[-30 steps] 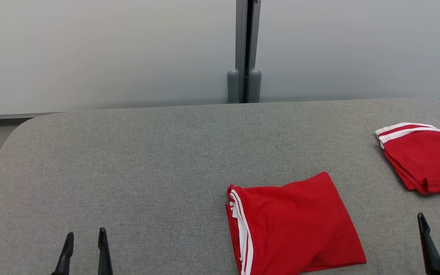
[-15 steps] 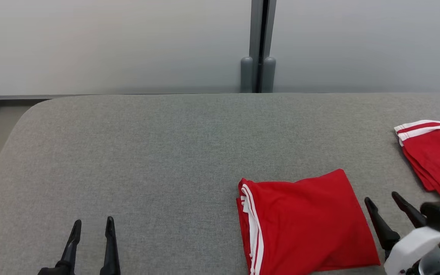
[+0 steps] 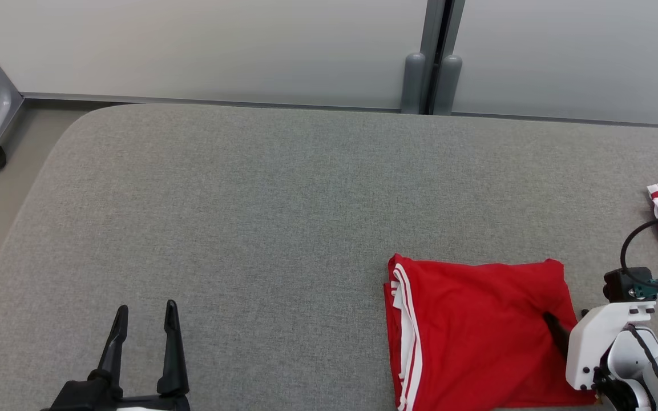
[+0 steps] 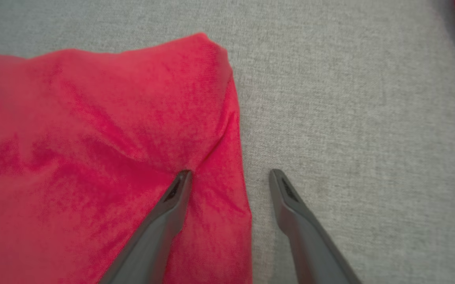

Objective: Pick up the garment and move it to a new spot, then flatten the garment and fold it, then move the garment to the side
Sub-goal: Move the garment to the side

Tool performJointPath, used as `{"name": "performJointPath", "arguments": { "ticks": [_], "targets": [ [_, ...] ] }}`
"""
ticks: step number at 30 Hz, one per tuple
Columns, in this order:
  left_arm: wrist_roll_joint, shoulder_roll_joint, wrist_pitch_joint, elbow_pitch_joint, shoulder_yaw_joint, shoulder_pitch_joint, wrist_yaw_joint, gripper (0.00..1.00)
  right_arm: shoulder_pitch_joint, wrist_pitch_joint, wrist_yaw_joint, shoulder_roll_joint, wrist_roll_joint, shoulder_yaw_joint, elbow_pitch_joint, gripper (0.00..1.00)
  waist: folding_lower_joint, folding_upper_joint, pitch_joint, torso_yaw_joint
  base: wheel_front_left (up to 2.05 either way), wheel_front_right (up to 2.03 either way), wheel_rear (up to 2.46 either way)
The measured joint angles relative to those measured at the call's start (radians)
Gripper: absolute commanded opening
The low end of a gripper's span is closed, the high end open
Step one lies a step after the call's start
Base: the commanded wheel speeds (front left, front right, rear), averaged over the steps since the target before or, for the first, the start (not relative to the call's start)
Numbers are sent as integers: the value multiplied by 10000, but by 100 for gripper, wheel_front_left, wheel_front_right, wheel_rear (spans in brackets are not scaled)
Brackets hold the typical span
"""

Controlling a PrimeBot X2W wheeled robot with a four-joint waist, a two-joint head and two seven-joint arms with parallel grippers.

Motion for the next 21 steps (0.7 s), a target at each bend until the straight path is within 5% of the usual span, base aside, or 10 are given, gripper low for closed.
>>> {"name": "performJointPath", "arguments": {
  "ticks": [1, 2, 3, 11, 21],
  "targets": [
    [0, -2, 0, -10, 6, -12, 10, 100, -90, 105, -2, 15, 288, 67, 31, 100, 0, 0, 45, 5, 0, 0, 0],
    [-2, -6, 0, -17, 12, -40, 10, 100, -151, 140, -17, -2, 560, 196, -31, 22, 0, 0, 80, 0, 0, 0, 0],
    [-2, -6, 0, -31, 23, -65, 13, 100, -248, 138, -15, -73, 782, 305, -105, 0, 0, 0, 106, -23, 0, 0, 0],
    [-84, -4, -15, -136, 67, -515, -31, 100, -2355, 173, 2, -1471, 1647, 322, -963, 0, 0, 0, 474, -702, 0, 0, 0],
    [48, -8, -15, -297, -205, -1600, -255, 100, -3836, 813, 2, -3515, 1252, -1498, -1024, 0, 0, 0, 1689, -1284, 0, 0, 0]
  ]
}}
